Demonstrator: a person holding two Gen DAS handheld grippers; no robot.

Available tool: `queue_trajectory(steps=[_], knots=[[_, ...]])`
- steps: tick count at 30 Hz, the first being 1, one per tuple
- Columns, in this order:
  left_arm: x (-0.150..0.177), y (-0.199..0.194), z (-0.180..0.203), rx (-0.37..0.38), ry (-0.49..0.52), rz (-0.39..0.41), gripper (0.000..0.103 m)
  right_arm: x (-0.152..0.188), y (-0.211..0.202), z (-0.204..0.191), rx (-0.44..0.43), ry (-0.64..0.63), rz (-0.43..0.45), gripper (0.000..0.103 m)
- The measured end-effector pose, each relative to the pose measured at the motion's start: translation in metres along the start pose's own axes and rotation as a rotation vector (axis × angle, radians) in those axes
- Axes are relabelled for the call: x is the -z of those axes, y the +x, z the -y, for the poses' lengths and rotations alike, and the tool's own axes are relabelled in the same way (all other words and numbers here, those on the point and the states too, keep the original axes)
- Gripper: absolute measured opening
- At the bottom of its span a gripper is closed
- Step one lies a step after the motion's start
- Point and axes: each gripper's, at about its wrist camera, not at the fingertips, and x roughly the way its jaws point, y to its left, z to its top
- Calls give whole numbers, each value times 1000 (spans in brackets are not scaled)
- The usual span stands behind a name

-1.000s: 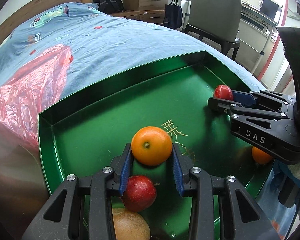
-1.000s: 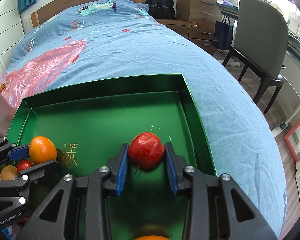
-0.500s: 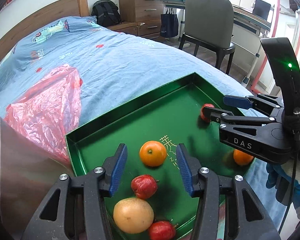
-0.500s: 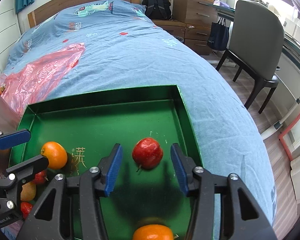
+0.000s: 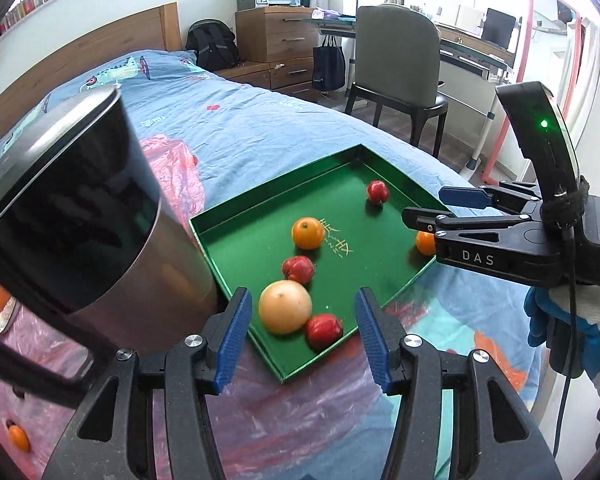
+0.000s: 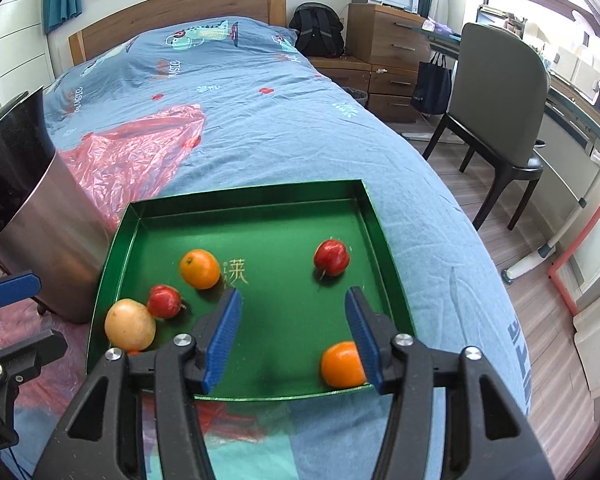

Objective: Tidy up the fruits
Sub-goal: 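Move both tools back toward the remaining oranges on the bed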

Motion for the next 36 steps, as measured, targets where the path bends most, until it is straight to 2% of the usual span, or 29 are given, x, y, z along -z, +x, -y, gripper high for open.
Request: queue_trajectory(steps=[8, 17, 27, 36], knots=[[50, -45, -17, -54, -34, -1, 49, 45, -44, -35, -62, 8, -6, 93], [101, -89, -41, -137, -79, -3, 49, 80, -86, -84, -113, -48, 1, 94], [146, -127, -76, -242, -146, 0, 49, 110, -105, -151, -204, -156, -11, 94], [178, -148, -111, -324, -224, 4, 50, 124, -115, -205, -280, -240, -12, 94]])
